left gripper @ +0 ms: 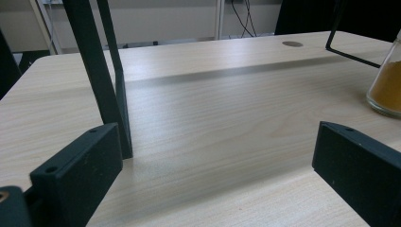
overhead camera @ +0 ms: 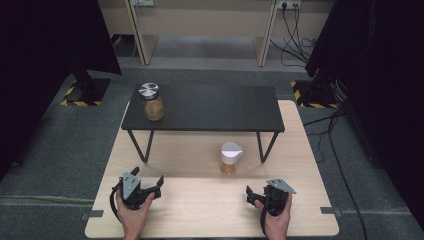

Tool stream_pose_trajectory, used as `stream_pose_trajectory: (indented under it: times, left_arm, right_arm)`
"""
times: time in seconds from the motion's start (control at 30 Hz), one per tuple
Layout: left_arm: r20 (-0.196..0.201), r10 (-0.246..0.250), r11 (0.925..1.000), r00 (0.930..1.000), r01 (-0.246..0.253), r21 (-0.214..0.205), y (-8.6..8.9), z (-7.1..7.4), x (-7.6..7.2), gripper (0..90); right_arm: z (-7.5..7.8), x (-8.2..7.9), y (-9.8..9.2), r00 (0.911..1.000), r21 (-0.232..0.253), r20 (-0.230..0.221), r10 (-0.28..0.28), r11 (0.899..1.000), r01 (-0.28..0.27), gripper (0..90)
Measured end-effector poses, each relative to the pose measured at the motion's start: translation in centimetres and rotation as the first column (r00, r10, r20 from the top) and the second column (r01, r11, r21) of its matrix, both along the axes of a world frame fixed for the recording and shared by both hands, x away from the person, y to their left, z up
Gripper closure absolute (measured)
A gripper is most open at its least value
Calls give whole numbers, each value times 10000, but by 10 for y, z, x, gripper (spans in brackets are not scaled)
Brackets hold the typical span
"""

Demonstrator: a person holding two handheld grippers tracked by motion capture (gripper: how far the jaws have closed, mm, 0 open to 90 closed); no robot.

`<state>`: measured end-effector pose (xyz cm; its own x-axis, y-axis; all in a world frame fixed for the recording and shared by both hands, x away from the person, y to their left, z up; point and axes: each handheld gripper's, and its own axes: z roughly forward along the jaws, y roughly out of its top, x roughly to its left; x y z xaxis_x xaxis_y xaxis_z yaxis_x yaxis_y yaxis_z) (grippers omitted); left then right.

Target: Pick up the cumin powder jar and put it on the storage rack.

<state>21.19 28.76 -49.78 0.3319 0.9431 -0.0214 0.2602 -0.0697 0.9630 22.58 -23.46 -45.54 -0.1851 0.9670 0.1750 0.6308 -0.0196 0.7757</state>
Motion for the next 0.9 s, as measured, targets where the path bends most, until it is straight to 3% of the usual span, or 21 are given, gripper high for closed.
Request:
stream_pose_trajectory:
  times: [0.9]
  left_arm:
    - [10,-95,9998,10000,95,-172,3,-6,2,15]
  right_arm:
    - [0,0,0,10000,-12,-20,-21,10000,21,27]
